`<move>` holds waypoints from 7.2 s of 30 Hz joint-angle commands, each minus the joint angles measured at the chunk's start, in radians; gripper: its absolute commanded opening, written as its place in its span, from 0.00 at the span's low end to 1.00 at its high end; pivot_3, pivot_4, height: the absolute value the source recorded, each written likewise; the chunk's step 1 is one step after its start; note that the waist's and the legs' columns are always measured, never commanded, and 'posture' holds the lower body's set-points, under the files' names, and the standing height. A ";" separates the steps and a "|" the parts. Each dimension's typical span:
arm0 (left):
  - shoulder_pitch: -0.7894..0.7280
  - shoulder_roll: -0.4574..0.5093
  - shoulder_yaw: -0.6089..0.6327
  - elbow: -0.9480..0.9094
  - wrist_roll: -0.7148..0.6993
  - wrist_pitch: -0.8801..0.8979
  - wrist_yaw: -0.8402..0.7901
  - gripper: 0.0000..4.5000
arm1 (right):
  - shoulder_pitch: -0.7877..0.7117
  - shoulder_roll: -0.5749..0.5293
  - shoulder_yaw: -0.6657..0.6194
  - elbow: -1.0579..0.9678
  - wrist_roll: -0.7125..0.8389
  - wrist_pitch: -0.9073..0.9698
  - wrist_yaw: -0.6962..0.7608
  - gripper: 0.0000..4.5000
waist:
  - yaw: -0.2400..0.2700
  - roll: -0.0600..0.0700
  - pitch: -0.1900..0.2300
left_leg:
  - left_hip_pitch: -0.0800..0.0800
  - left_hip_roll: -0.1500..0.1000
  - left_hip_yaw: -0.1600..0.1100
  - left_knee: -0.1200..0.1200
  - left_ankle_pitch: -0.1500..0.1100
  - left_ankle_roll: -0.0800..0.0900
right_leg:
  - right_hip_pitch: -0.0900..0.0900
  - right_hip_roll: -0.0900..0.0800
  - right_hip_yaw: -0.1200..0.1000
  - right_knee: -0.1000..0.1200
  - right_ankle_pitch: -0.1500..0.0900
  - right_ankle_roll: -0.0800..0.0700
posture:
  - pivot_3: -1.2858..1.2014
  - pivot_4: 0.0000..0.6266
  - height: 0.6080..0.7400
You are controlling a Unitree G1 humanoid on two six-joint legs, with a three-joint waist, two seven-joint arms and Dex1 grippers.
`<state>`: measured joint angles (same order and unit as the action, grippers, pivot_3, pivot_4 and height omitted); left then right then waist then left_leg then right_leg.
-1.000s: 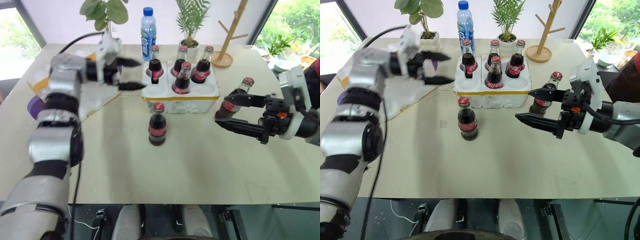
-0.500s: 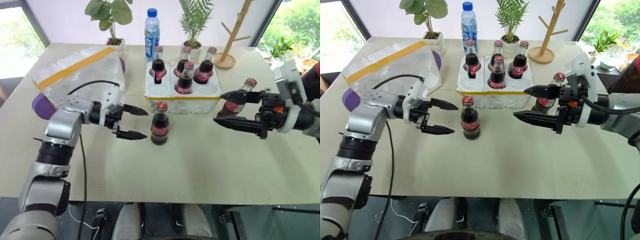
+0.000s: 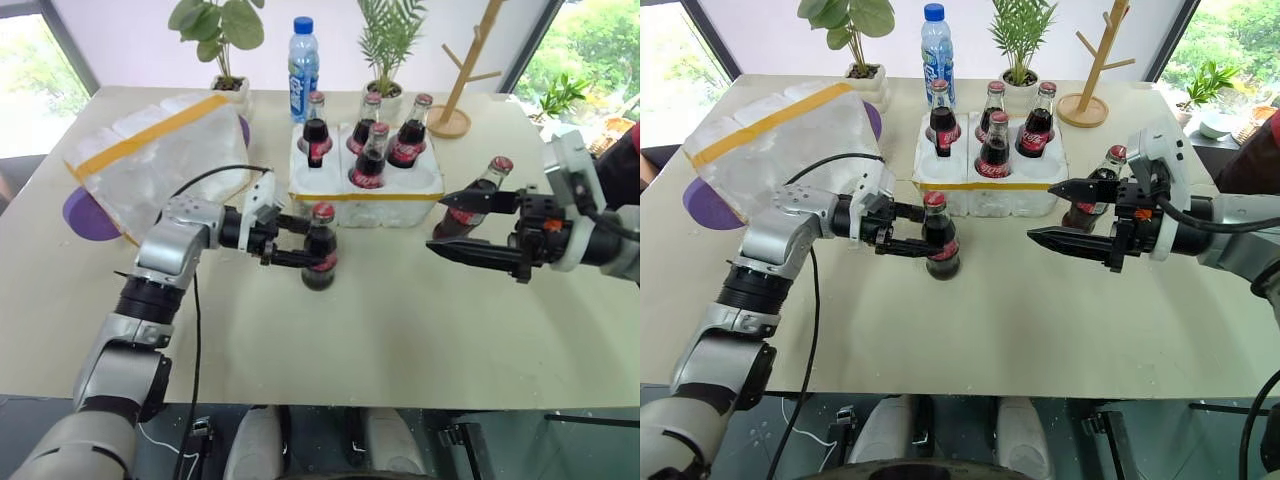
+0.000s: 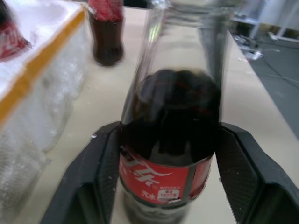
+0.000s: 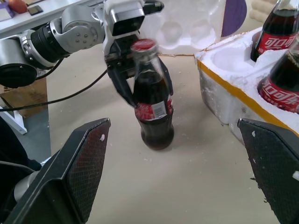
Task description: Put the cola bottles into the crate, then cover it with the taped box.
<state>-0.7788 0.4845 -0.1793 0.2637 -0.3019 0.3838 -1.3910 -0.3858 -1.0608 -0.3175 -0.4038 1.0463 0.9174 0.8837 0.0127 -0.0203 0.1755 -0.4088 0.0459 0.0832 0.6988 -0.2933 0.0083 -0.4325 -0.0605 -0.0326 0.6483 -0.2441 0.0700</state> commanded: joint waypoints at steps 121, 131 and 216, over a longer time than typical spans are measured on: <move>-0.113 0.319 0.220 -0.162 -0.248 0.275 0.045 1.00 | -0.521 0.465 0.256 0.688 -0.683 -0.326 -0.241 0.62 | -0.025 0.012 0.008 | -0.016 -0.002 0.004 0.000 0.003 -0.005 | -0.016 -0.001 0.003 0.001 0.002 0.003 | 0.52 0.24 1.00; -0.114 0.342 0.239 -0.173 -0.254 0.287 0.064 1.00 | -0.477 0.501 0.283 0.695 -0.738 -0.327 -0.252 0.99 | -0.025 0.012 0.008 | -0.015 -0.003 0.003 0.001 0.003 -0.005 | -0.015 -0.001 0.002 0.002 0.002 0.003 | 0.52 0.24 1.00; -0.589 0.349 -0.068 0.565 0.848 -0.859 0.990 0.07 | -0.077 0.006 -0.102 0.118 -0.148 0.034 0.051 1.00 | 0.001 -0.002 0.008 | -0.010 0.000 0.015 0.002 -0.001 0.001 | -0.013 -0.002 0.003 0.001 0.004 0.004 | 0.52 0.24 1.00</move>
<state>-1.3530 0.8473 -0.2318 0.8691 0.4984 -0.4687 -0.4939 -0.4612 -1.0389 -0.3712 -0.2875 0.9020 0.9730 0.9317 0.0139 -0.0220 0.1835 -0.4191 0.0459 0.0987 0.7007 -0.2942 0.0097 -0.4456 -0.0625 -0.0295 0.6497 -0.2399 0.0741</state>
